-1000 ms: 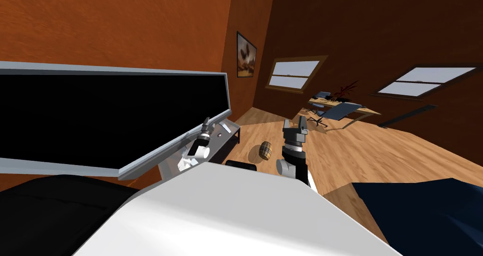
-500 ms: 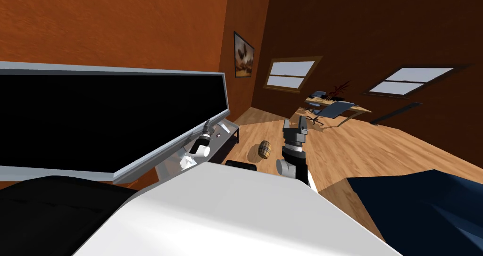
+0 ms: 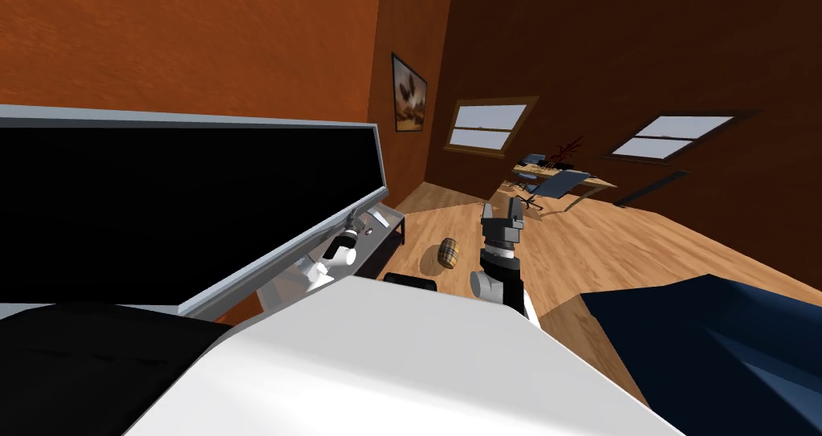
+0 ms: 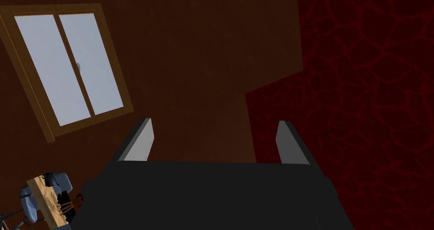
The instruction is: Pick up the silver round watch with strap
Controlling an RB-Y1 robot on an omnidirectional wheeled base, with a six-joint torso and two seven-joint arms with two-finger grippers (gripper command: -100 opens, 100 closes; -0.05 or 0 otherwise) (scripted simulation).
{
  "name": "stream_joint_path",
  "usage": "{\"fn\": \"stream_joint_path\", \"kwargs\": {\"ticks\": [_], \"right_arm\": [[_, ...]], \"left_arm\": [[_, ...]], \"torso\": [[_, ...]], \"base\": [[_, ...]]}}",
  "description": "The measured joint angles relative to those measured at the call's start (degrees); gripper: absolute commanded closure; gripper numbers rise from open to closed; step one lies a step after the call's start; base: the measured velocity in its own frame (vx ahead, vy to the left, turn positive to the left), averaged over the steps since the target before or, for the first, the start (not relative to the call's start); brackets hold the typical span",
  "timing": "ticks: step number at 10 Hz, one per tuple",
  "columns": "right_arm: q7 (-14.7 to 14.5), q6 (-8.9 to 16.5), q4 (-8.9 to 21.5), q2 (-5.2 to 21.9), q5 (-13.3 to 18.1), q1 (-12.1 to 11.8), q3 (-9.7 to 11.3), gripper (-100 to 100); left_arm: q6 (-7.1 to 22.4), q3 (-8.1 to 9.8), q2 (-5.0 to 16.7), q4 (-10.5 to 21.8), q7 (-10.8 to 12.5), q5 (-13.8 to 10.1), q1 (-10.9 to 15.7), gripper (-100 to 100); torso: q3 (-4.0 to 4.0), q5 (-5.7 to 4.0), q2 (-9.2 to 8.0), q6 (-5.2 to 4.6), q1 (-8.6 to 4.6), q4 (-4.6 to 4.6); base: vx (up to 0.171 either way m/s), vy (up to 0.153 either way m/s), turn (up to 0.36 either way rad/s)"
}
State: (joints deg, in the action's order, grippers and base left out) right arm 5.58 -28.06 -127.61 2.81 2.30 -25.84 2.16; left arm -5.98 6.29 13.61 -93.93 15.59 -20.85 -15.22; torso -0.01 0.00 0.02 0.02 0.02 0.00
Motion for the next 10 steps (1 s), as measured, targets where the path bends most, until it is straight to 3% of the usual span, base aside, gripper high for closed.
{"fn": "stream_joint_path", "kwargs": {"ticks": [4,7,10], "right_arm": [[0.0,0.0,0.0,0.0,0.0,0.0,0.0,0],[0.0,0.0,0.0,0.0,0.0,0.0,0.0,0],[0.0,0.0,0.0,0.0,0.0,0.0,0.0,0]], "left_arm": [[2.79,0.75,1.26,6.83,2.77,-4.12,3.22,-100],[4.82,1.23,1.88,10.04,4.63,-6.48,4.01,-100],[5.32,1.16,3.15,16.94,7.02,-9.29,6.93,-100]], "torso": [[-0.03,0.0,0.05,-0.02,0.02,-0.01],[-0.02,0.0,0.03,0.01,0.01,-0.01],[-0.04,0.01,0.07,-0.01,0.02,-0.01]], "base": [[0.009,0.003,-0.063],[0.012,0.003,-0.051],[0.02,0.006,-0.06]]}}
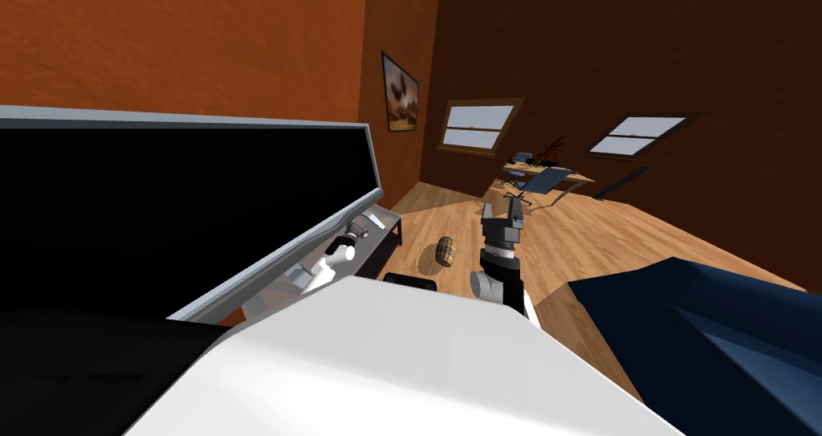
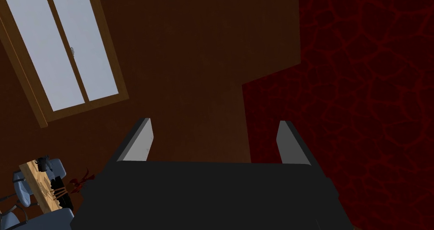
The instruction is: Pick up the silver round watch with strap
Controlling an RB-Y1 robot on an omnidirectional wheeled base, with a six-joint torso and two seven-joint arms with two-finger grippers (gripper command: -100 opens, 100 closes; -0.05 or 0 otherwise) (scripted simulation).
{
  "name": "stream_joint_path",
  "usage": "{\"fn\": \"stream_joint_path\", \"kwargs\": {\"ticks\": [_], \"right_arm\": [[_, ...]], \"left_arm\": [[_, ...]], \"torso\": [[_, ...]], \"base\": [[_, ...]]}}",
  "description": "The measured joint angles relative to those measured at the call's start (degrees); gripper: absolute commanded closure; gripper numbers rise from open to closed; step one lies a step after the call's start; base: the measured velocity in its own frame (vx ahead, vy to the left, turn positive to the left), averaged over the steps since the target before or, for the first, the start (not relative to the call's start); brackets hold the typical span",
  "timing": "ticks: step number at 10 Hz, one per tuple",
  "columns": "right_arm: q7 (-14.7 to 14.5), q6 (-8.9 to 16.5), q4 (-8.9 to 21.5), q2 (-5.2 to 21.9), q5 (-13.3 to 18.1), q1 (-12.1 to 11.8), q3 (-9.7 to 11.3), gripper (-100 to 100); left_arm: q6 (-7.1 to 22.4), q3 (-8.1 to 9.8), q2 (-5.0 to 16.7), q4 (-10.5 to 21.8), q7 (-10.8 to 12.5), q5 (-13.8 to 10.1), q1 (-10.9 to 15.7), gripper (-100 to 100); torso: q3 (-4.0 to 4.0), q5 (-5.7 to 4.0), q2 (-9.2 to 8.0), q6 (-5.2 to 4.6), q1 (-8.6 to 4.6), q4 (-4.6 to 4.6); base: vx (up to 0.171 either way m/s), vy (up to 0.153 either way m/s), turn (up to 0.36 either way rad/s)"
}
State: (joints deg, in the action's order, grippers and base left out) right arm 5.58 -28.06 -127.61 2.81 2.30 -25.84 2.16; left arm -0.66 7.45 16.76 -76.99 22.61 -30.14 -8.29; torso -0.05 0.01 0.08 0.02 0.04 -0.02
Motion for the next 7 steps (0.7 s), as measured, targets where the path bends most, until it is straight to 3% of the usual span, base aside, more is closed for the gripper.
{"fn": "stream_joint_path", "kwargs": {"ticks": [1,3,7], "right_arm": [[0.0,0.0,0.0,0.0,0.0,0.0,0.0,0],[0.0,0.0,0.0,0.0,0.0,0.0,0.0,0],[0.0,0.0,0.0,0.0,0.0,-0.01,0.0,0]], "left_arm": [[0.75,0.07,0.99,2.4,1.42,-1.68,0.76,-100],[3.09,1.05,0.77,3.28,2.66,-3.0,1.0,-100],[5.32,1.84,0.91,8.87,5.62,-5.87,3.27,-100]], "torso": [[-0.02,0.0,0.04,0.01,0.01,-0.01],[-0.01,-0.01,0.02,0.01,0.01,0.0],[-0.02,0.0,0.04,0.03,0.02,-0.01]], "base": [[0.024,0.011,-0.025],[0.02,0.008,-0.035],[0.029,0.012,-0.045]]}}
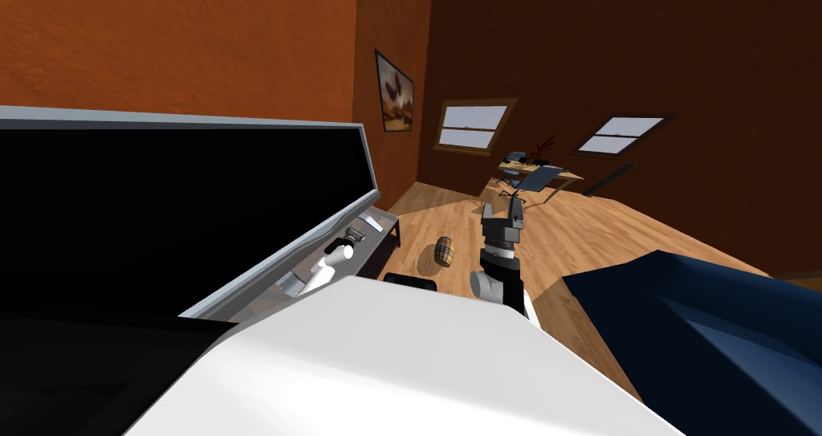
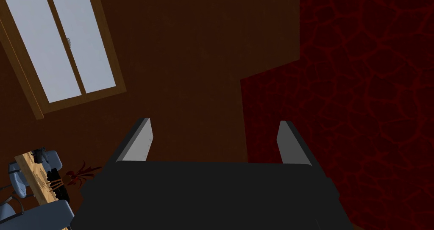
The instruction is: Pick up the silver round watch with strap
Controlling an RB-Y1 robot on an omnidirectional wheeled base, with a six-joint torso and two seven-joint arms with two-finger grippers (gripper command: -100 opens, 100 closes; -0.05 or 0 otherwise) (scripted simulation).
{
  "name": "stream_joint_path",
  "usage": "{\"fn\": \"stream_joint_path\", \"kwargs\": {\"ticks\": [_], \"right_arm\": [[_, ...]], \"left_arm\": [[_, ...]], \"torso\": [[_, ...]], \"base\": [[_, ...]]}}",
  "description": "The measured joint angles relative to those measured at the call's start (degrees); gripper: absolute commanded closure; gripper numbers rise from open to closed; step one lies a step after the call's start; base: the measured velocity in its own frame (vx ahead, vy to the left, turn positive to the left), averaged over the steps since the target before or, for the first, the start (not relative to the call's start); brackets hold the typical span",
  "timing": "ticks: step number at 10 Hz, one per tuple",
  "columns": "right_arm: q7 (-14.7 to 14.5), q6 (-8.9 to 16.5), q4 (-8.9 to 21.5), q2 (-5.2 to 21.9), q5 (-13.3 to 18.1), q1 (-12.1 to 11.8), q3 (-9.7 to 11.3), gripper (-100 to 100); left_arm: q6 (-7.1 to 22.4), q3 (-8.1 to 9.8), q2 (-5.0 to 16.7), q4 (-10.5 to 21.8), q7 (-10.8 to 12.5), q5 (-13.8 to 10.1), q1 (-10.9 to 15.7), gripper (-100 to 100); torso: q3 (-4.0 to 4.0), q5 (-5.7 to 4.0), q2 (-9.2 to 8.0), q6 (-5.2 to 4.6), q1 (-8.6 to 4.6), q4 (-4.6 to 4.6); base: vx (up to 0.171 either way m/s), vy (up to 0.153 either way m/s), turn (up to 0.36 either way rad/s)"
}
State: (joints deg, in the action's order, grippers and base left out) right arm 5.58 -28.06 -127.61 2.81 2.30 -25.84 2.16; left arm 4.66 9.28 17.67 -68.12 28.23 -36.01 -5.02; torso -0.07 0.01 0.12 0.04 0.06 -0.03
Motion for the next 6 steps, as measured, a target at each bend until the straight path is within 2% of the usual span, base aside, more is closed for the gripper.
{"fn": "stream_joint_path", "kwargs": {"ticks": [1,5,6], "right_arm": [[0.0,0.0,0.0,0.0,0.0,0.0,0.0,0],[0.0,0.0,0.0,0.0,0.0,0.0,0.0,0],[0.0,0.0,0.0,0.0,0.0,0.0,0.0,0]], "left_arm": [[0.11,-0.32,0.49,1.56,0.96,-1.18,0.37,-100],[1.65,0.25,0.85,6.84,3.66,-3.5,2.41,-100],[1.94,-0.13,1.32,8.77,4.85,-4.93,2.99,-100]], "torso": [[0.0,0.0,0.0,-0.01,0.0,0.0],[0.01,0.0,-0.02,-0.01,-0.02,0.01],[-0.02,0.0,0.03,-0.01,0.02,0.0]], "base": [[0.022,0.011,-0.023],[0.03,0.014,-0.035],[0.055,0.034,-0.041]]}}
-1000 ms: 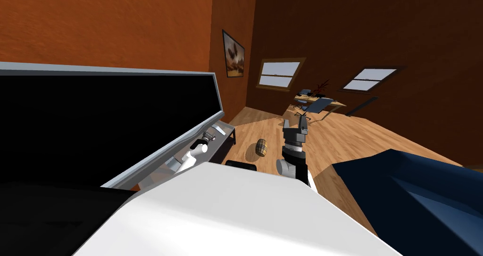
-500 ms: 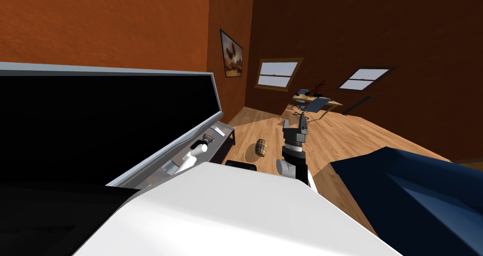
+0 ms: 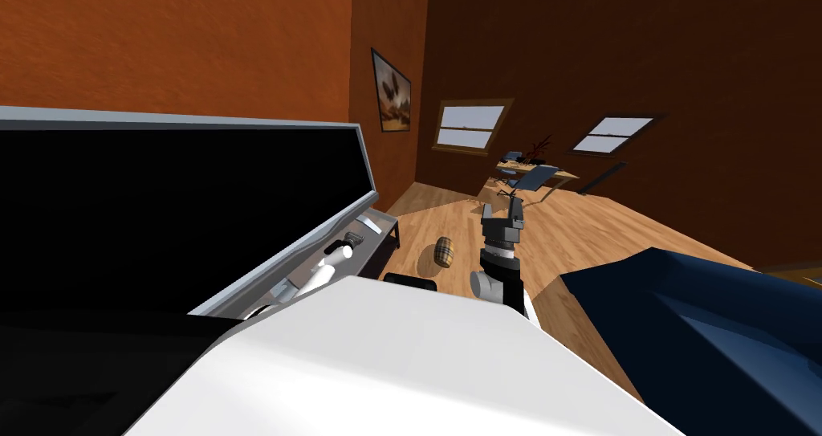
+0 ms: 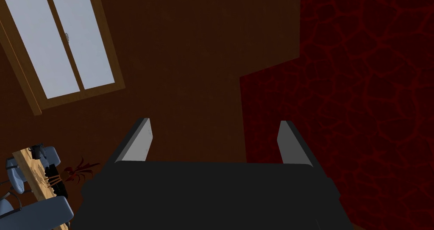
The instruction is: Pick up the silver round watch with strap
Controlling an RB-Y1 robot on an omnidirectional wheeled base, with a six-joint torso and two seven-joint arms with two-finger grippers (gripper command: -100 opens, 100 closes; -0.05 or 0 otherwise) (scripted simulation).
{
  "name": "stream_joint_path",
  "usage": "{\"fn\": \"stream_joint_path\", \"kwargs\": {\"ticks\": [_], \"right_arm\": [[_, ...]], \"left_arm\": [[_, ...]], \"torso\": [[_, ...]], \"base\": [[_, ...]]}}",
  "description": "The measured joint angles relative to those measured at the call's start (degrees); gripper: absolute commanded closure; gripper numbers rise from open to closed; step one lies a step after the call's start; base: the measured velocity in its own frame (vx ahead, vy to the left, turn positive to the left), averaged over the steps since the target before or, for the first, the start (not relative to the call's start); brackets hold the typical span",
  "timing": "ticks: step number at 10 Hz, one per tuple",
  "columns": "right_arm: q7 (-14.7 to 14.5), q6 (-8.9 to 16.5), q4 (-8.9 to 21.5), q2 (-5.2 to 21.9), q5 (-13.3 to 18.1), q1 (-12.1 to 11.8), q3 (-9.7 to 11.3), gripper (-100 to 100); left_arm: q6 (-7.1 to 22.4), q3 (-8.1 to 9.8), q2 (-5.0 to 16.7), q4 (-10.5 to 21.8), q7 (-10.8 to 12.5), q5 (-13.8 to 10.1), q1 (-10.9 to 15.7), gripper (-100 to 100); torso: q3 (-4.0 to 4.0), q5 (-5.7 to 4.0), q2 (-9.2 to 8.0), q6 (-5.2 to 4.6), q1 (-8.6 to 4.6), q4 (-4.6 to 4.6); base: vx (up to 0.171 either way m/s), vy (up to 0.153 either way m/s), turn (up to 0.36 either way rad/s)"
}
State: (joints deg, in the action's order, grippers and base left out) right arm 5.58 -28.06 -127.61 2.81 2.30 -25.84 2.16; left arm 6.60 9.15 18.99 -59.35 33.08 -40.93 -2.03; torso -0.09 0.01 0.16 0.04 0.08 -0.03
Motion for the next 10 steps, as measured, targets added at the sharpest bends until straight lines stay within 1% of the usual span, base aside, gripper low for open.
{"fn": "stream_joint_path", "kwargs": {"ticks": [1,2,3,4,5,6,8,9,10], "right_arm": [[0.0,0.0,0.0,0.0,0.0,0.0,0.0,0],[0.0,0.0,0.0,0.0,0.0,0.0,0.0,0],[0.0,0.0,0.0,0.0,0.0,0.0,0.0,0],[0.0,0.0,0.0,0.0,0.0,0.0,0.0,0],[0.0,0.0,0.0,0.0,0.0,0.0,0.0,0],[0.0,0.0,0.0,0.0,0.0,0.0,0.0,0],[0.0,0.0,0.0,0.0,0.0,0.0,0.0,0],[0.0,0.0,0.0,0.0,0.0,0.0,0.0,0],[0.0,0.0,0.0,0.0,0.0,0.0,0.0,0]], "left_arm": [[0.17,-0.4,0.42,2.07,1.35,-1.49,0.62,-100],[1.29,0.66,-0.09,3.36,2.46,-1.69,1.25,-100],[2.22,1.48,-0.6,4.14,3.0,-1.37,1.62,-100],[2.09,0.85,-0.32,6.13,3.7,-2.53,2.19,-100],[2.54,1.17,-0.43,7.41,4.69,-3.04,2.53,-100],[2.67,0.57,-0.07,9.4,5.69,-4.48,3.07,-100],[3.46,0.6,-0.18,11.48,7.51,-5.83,3.31,-100],[3.99,1.12,-0.57,12.4,8.32,-5.66,3.71,-100],[3.72,0.13,-0.26,14.16,8.68,-7.28,4.24,-100]], "torso": [[-0.03,0.01,0.05,0.0,0.05,-0.01],[-0.03,0.01,0.05,0.0,0.03,-0.01],[-0.01,0.0,0.0,0.01,-0.01,-0.01],[0.0,0.0,0.0,0.0,-0.01,0.0],[-0.02,0.0,0.02,0.01,0.02,-0.01],[-0.02,0.01,0.02,0.01,0.04,-0.01],[-0.01,0.01,0.01,0.01,0.05,-0.01],[0.0,0.01,0.0,0.01,0.04,0.0],[-0.01,0.01,0.01,0.01,0.05,-0.01]], "base": [[0.052,0.03,-0.037],[0.034,0.016,-0.011],[0.038,0.017,-0.017],[0.048,0.027,-0.027],[0.046,0.031,-0.021],[0.049,0.034,-0.017],[0.04,0.034,-0.012],[0.043,0.034,-0.005],[0.02,0.015,-0.002]]}}
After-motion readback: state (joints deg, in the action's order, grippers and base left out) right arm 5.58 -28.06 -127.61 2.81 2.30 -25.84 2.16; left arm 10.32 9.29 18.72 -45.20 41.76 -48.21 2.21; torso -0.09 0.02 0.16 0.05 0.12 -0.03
